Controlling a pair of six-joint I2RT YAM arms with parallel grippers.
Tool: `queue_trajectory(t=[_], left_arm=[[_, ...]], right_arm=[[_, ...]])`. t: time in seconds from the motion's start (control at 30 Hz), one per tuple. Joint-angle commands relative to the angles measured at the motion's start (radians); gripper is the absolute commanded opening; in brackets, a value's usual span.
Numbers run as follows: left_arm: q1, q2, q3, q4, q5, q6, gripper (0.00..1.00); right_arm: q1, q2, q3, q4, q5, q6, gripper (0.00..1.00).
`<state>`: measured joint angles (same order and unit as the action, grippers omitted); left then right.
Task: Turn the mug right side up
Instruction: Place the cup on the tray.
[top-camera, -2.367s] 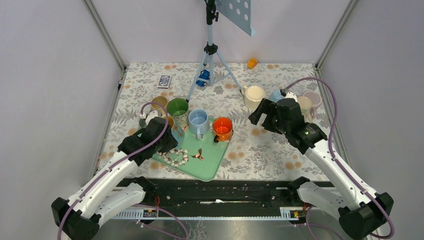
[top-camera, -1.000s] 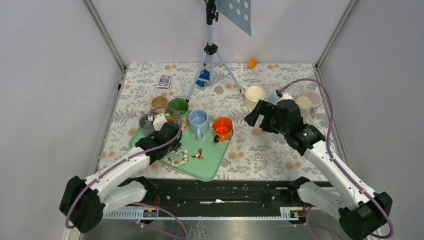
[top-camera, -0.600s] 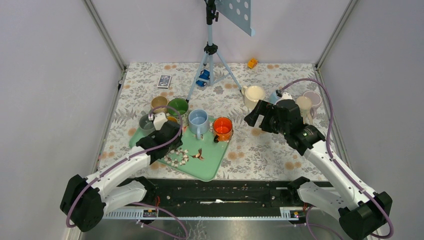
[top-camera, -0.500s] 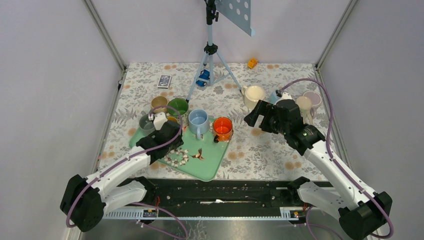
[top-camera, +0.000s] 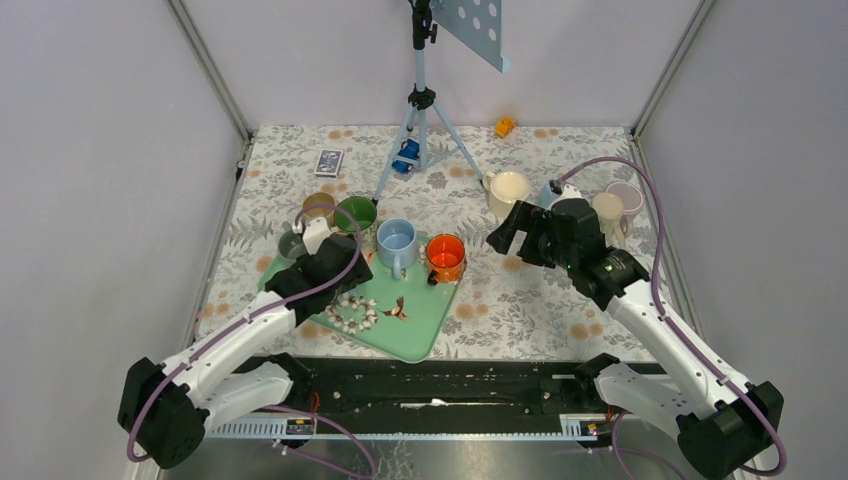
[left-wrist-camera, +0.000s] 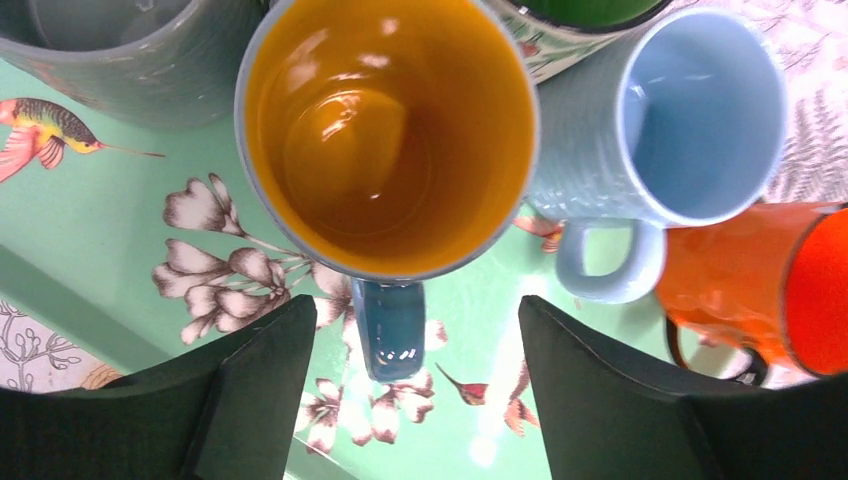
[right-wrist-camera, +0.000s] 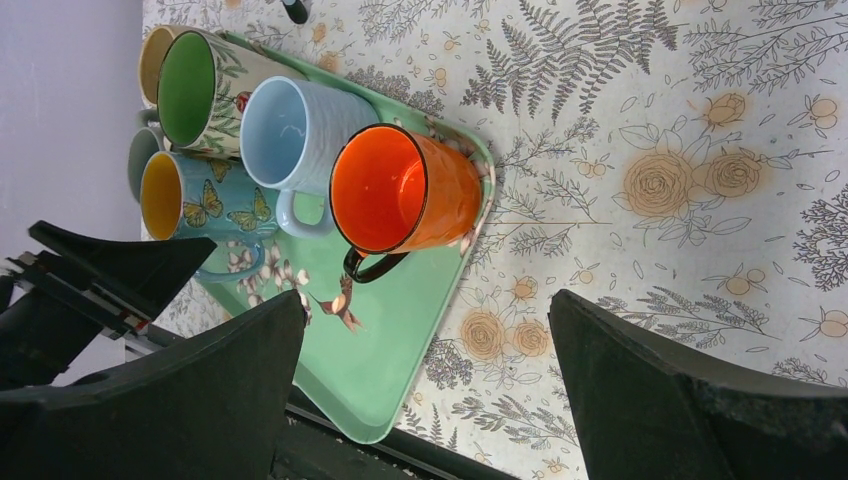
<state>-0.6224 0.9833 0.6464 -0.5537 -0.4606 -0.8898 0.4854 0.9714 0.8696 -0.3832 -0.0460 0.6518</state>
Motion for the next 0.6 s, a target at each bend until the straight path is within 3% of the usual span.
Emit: queue_trajectory(t=[0.0, 0.1, 0.57], left_arm=[[0.001, -0.054, 0.089, -0.044, -0.001, 0.038, 0.84], [0.001, -0.075, 0.135, -0.070, 0.028, 0.070, 0.98], [0.001, -0.054, 0.333, -0.038, 0.283, 0.256, 0.99]], right_arm=[[0.007, 0.005, 0.023, -0.002, 0.009, -0.004, 1.00], [0.007, 0.008, 0.031, -0.017, 0.037, -0.004, 1.00], [0.001, 0.091, 0.109, -0.099, 0.321, -0.062, 1.00]])
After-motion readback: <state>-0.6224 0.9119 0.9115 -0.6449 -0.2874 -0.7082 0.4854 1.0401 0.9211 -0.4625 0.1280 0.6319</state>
